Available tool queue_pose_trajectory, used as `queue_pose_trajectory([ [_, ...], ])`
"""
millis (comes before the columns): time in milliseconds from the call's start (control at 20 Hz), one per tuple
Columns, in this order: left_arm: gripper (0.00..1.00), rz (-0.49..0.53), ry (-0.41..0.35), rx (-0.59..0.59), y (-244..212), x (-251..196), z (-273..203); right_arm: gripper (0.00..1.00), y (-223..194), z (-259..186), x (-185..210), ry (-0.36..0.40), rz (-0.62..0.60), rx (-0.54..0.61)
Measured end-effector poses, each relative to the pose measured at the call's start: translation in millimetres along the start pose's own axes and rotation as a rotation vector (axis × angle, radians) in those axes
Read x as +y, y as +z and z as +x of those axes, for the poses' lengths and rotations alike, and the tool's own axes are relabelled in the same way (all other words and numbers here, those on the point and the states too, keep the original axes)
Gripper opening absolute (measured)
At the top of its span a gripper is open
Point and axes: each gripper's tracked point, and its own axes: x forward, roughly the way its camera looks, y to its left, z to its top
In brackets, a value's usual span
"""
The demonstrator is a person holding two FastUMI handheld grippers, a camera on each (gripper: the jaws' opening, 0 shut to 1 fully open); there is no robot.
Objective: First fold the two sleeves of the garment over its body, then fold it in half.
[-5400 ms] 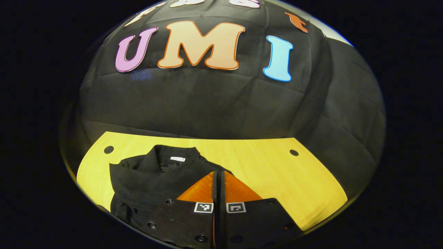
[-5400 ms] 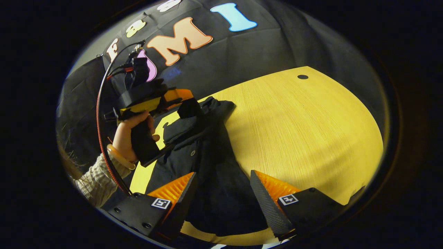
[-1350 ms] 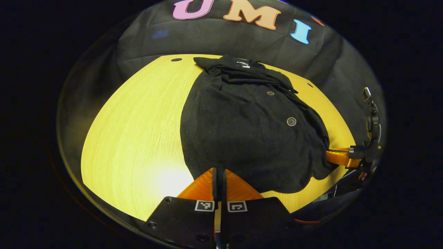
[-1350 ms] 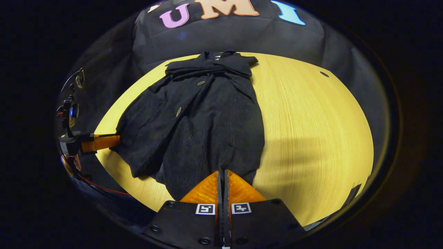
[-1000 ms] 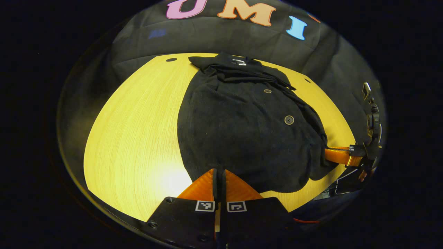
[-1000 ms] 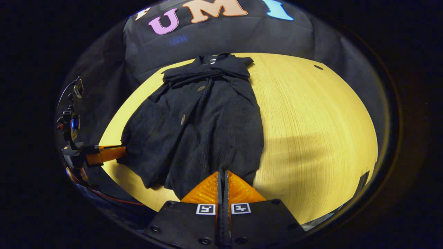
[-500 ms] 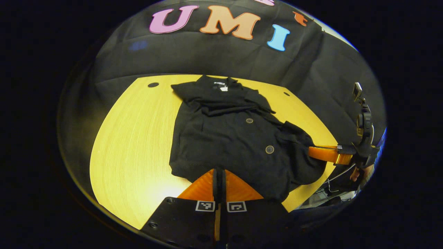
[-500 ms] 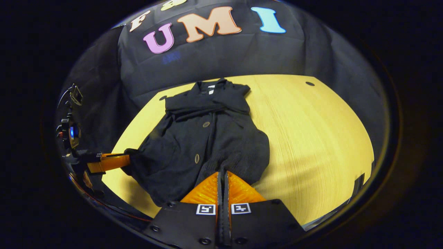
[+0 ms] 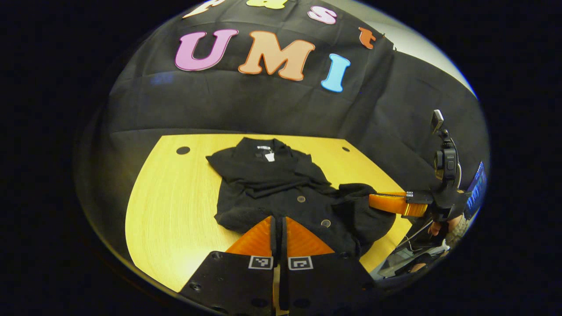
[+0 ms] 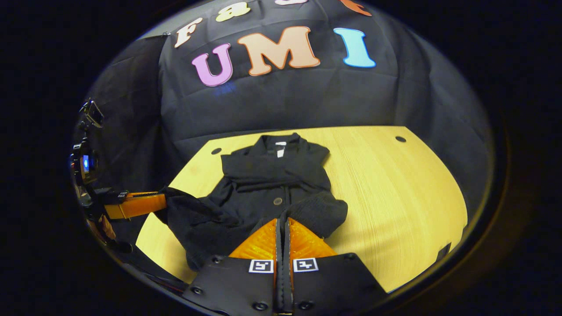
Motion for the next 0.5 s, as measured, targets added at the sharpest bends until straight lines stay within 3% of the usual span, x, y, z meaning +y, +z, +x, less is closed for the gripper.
queue_pose_trajectory([
  [400,0.00,-0.002,0.093,-0.108,76,35,37,0.02,93,28,-26,0.035,-0.020,-0.082],
  [500,0.00,-0.043,0.105,-0.152,97,39,51,0.02,116,44,-30,0.058,-0.029,-0.101],
])
